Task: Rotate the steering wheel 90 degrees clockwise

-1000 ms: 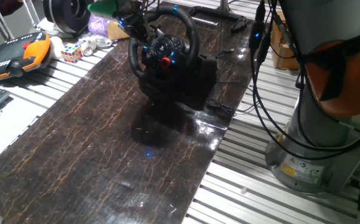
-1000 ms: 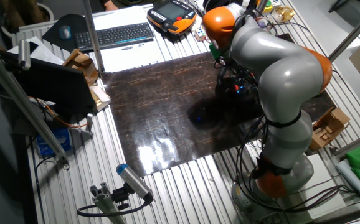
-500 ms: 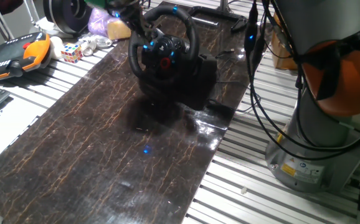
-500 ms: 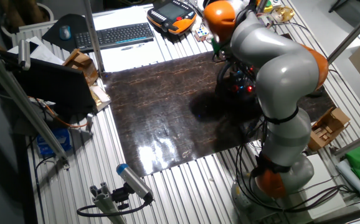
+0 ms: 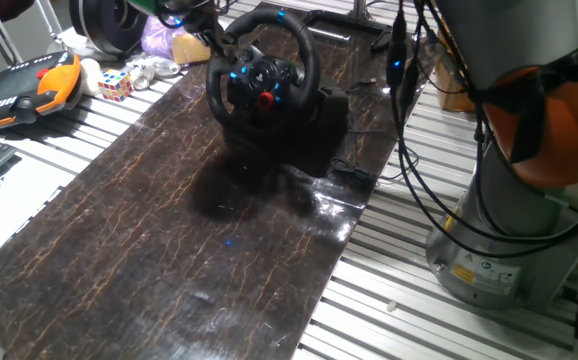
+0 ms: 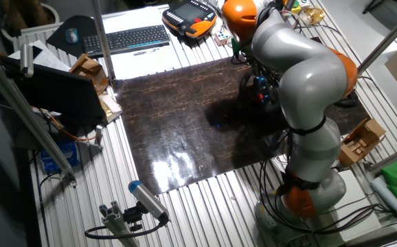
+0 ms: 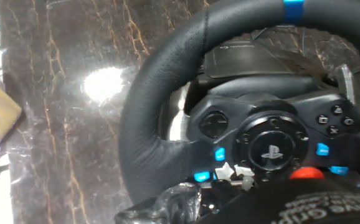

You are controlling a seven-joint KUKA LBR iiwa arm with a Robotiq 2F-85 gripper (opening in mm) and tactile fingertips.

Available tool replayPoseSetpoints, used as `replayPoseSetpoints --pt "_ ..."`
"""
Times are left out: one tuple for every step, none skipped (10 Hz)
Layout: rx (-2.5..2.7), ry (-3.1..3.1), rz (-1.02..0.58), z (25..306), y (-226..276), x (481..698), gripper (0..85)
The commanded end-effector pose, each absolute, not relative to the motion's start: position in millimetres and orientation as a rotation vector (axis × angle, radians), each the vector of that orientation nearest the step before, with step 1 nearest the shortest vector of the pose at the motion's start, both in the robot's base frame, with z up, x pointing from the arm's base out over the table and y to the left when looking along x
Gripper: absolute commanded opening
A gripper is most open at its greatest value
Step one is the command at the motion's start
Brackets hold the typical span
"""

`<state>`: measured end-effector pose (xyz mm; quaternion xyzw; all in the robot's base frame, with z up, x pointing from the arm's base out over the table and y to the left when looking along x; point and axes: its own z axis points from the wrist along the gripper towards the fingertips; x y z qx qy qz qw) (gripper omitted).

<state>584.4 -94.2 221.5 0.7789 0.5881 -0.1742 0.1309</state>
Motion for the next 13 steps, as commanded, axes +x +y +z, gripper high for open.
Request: replayPoseSetpoints --pt "2.265 1.705 -0.501 220.9 -95.3 586.1 0.7" --pt "2.247 1.688 -0.488 219.5 -94.4 586.8 0.7" --pt "2.252 1.708 -0.461 220.8 -96.3 586.0 0.7" --pt "2.250 1.732 -0.454 220.7 -96.5 586.5 1.0" --pt "2.266 1.699 -0.447 221.1 -97.9 587.4 2.0" --pt "2.254 1.712 -0.451 222.5 -100.5 588.2 4.0" --pt "2.254 1.708 -0.454 223.5 -102.2 589.5 14.3" --pt "2.256 1.712 -0.466 224.0 -103.1 591.3 30.0" --pt "2.262 1.705 -0.463 224.3 -103.3 593.2 43.3" --pt "2.265 1.687 -0.452 225.2 -102.9 596.8 57.7" --pt "2.256 1.673 -0.444 226.4 -103.1 600.4 69.0" --pt "2.254 1.647 -0.438 228.4 -104.5 604.8 73.3" --pt "2.255 1.633 -0.438 230.2 -107.5 608.6 73.3"
